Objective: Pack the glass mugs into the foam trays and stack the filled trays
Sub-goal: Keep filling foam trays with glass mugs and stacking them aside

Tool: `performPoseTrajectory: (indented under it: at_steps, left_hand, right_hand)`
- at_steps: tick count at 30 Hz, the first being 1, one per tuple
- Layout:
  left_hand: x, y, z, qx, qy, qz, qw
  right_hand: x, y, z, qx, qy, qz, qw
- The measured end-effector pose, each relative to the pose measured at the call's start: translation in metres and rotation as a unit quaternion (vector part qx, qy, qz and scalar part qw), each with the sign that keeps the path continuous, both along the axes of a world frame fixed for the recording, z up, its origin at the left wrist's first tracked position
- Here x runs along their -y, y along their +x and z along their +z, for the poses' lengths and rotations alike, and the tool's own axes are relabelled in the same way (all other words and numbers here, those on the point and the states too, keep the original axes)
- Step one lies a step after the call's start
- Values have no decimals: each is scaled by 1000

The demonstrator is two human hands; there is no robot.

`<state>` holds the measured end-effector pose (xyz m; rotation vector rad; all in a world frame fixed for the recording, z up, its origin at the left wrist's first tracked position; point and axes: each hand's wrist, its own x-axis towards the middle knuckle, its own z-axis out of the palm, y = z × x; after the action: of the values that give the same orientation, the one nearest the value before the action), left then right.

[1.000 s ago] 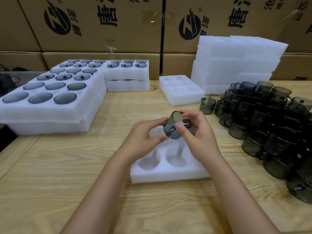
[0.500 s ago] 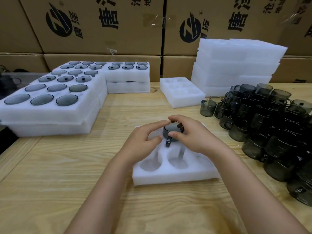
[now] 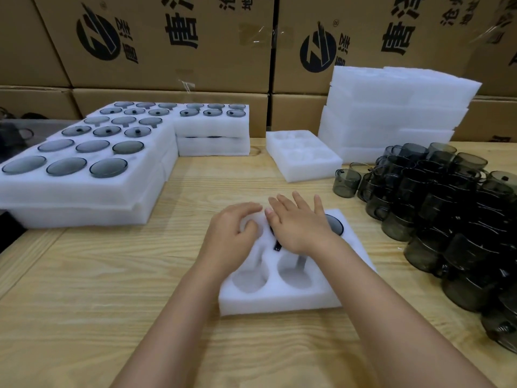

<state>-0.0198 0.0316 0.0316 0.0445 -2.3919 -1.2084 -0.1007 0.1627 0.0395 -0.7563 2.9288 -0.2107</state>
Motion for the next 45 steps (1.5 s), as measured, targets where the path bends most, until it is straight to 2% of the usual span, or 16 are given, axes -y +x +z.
performPoseTrajectory:
  at_steps: [4,7,10,12,14,15,16,18,20,22,24,26,29,37,41,45]
  left_hand:
    - [3,-4,-6,-3,176,109,978]
    - [8,-9,-9,31,299,70,951]
    - [13,-11,-10,60,362,30,930]
    - [16,-10,-11,52,411,9,910]
    - [19,-9,-14,42,466,-9,884]
    - [20,-9,-15,39,481,-16,876]
    - [21,-9,-17,38,486,-21,873]
    - [22,-12,-19,42,481,-25,875]
    - [22,-13,-20,47,480,-24,876]
    - [22,-15,-20,48,488,-24,871]
    - [23,-16,-21,49,492,-22,869]
    - [23,-17,-22,50,494,-21,868]
    - [23,-17,-23,47,502,-24,863]
    - [22,-16,-23,36,494,-38,868]
    - [21,-15,-22,30,473,-59,879]
    - [22,-13,-23,15,462,-72,884]
  right_hand:
    - [3,1,1,16,12,-9,1000]
    - [1,2,1,10,4,-3,1000]
    - [-2,4,7,20,-15,9,1000]
    - [-7,8,14,54,-98,20,994]
    - [-16,16,27,113,-256,-1,960]
    - [-24,19,34,106,-302,-16,947]
    - [-35,22,41,45,-293,-23,955]
    - [-69,28,51,-183,-200,-73,960]
    - [-111,41,55,-350,-133,-163,913]
    - [-148,55,50,-365,-70,-279,885]
    - [-171,61,41,-282,15,-367,886]
    - [-178,61,34,-218,75,-399,887]
    - [-182,53,24,-242,52,-382,890]
    - [-145,60,34,-333,-143,-264,894]
    - [-75,68,46,-252,-285,-127,916]
    - [-27,63,47,-152,-340,-34,927]
